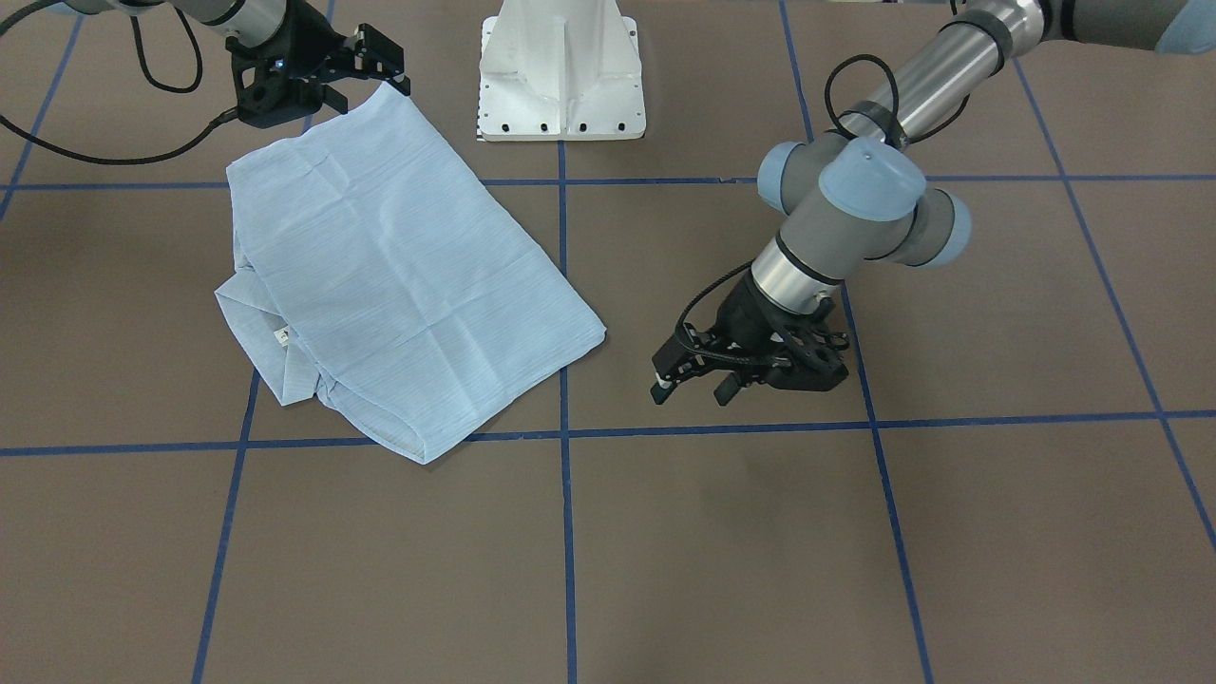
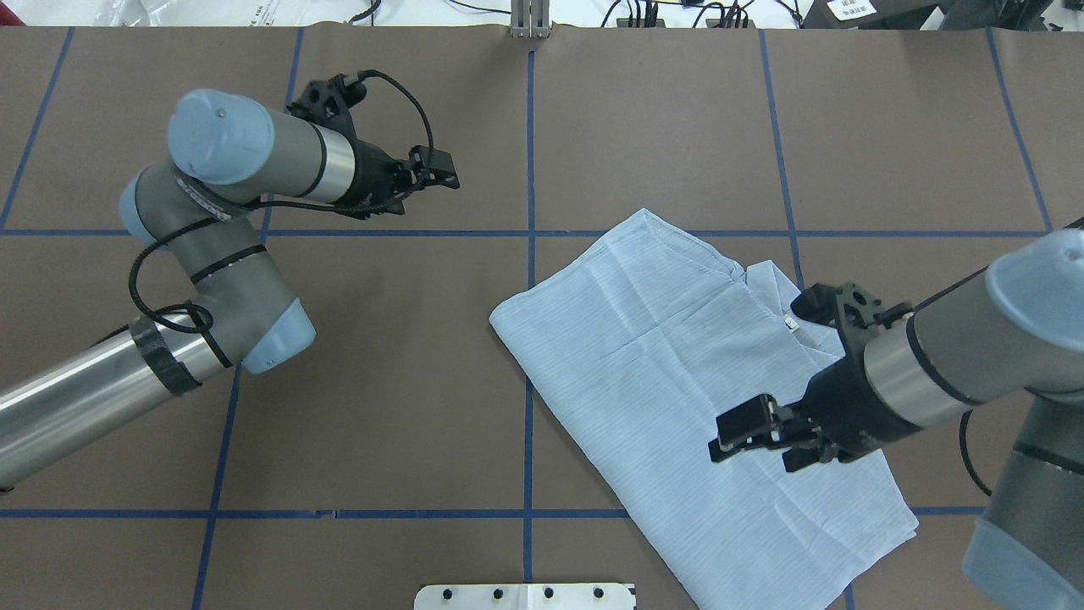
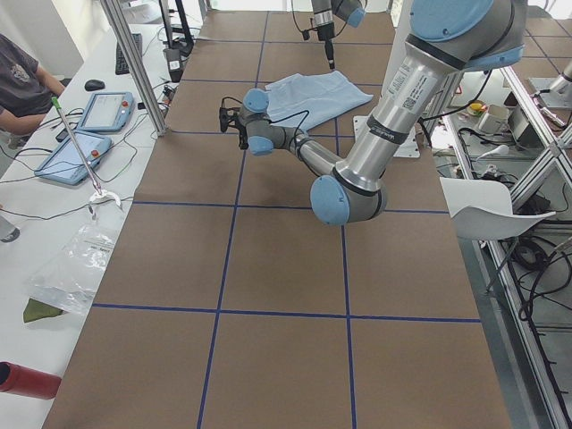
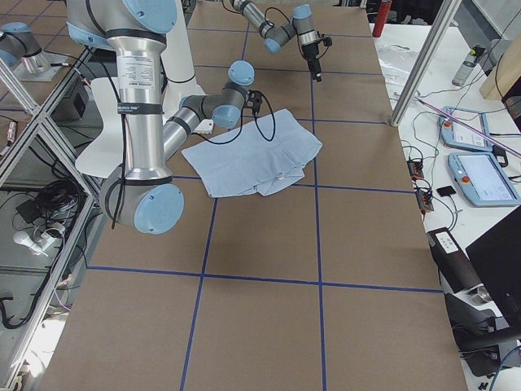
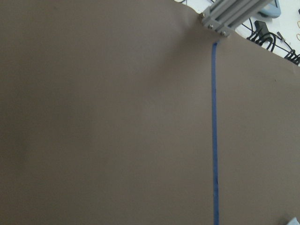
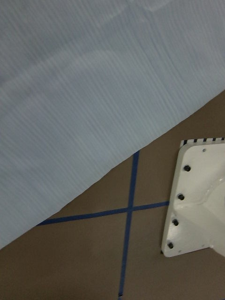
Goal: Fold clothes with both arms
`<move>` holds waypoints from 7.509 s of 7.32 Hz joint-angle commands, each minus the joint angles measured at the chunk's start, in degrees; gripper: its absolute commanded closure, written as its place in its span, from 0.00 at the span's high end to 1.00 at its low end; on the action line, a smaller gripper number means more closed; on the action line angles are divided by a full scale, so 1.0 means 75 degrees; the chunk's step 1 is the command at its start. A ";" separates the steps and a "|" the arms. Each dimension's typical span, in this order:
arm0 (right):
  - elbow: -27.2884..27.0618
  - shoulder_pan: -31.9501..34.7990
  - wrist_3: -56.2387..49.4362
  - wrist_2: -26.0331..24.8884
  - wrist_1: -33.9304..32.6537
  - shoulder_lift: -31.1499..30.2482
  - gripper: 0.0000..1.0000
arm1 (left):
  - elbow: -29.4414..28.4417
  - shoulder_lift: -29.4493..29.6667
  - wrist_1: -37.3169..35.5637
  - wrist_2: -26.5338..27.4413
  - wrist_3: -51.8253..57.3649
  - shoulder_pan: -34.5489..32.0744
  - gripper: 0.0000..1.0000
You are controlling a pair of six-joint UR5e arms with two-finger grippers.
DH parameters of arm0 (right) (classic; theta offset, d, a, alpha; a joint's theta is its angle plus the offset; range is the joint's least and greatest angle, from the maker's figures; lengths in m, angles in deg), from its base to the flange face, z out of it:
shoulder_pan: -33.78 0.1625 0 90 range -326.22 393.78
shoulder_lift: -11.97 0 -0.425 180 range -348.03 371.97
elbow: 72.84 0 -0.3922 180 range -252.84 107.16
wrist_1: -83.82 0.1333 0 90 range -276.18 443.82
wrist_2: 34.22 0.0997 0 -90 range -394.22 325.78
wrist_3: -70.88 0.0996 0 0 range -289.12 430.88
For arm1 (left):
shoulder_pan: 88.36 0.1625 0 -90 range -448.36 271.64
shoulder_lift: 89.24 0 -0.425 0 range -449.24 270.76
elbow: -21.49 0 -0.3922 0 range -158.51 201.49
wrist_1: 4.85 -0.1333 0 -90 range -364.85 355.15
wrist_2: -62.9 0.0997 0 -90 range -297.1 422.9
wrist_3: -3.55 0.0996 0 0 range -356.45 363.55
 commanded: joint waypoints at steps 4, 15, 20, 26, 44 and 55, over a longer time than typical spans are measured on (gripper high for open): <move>0.0397 0.0886 -0.0033 -0.0571 0.0012 0.0401 1.00 | 0.0077 0.0472 -0.0622 0.1084 -0.1326 0.1476 0.94; 0.0421 0.0898 -0.0021 -0.0524 0.0012 0.0401 1.00 | 0.0018 0.0367 -0.0669 0.1344 -0.1350 0.1947 0.88; 0.0433 0.0922 -0.0021 -0.0536 0.0012 0.0390 1.00 | -0.0006 0.0390 -0.0669 0.1321 -0.1350 0.1947 0.46; 0.0398 0.0945 -0.0021 -0.0524 0.0012 0.0378 1.00 | 0.0030 0.0367 -0.0867 0.1285 -0.1350 0.1352 0.00; 0.0830 0.1203 -0.0033 -0.1131 0.0000 0.0413 1.00 | -0.1734 0.1069 0.0008 0.1492 0.0443 -0.0233 1.00; 0.0902 0.1191 -0.0044 -0.1379 0.0000 0.0366 1.00 | 0.3054 -0.1602 -0.3048 0.2176 -0.2826 0.3528 0.98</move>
